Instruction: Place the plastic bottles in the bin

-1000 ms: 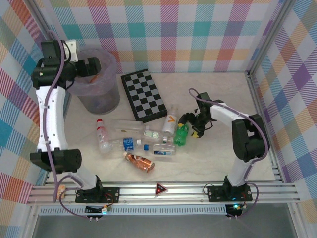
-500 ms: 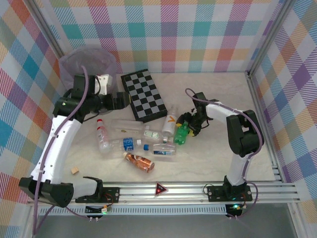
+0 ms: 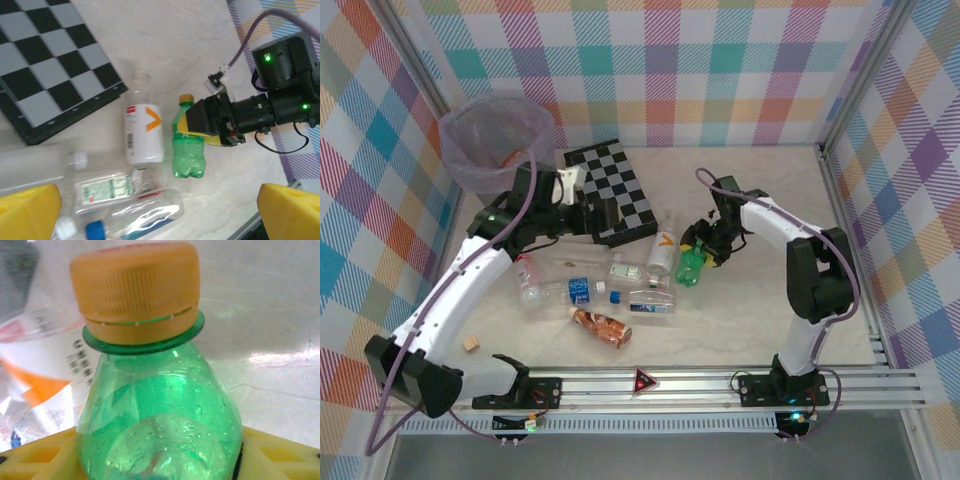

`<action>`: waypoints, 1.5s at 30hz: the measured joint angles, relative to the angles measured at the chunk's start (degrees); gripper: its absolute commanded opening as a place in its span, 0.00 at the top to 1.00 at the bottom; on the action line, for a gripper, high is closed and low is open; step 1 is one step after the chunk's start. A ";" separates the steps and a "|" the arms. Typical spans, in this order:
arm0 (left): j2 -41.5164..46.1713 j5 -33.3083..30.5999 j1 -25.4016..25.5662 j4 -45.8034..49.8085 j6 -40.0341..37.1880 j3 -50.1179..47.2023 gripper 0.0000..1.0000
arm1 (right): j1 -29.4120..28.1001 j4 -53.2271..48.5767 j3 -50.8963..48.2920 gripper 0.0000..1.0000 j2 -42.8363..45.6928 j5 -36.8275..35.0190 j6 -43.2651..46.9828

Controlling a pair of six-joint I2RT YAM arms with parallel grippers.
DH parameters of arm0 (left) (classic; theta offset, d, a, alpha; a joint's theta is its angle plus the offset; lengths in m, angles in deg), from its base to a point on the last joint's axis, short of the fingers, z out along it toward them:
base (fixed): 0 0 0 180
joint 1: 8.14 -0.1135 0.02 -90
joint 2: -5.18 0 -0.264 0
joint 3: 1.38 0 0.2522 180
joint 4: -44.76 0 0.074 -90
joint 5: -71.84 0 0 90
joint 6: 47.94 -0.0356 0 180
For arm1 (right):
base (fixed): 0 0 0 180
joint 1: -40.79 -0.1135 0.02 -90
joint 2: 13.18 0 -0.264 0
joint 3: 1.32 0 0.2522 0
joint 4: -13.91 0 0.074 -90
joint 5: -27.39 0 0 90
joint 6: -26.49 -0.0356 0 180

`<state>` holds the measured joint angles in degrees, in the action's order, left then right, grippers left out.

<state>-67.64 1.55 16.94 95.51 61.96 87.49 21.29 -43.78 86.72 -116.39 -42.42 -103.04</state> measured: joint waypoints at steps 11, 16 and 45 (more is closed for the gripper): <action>-11.30 3.37 9.31 -14.14 5.29 -0.39 0.00 | 0.04 -4.26 14.82 0.37 3.32 6.88 3.80; -14.56 3.80 11.72 -17.29 6.25 -0.28 0.00 | 0.04 -4.20 21.57 0.36 3.15 11.43 3.30; -19.61 4.28 12.35 -26.86 10.16 0.57 0.44 | 0.72 0.35 21.75 0.14 1.03 19.63 -1.99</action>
<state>-87.25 5.83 29.29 68.65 72.12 88.06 22.01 -43.43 108.47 -115.37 -22.79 -105.03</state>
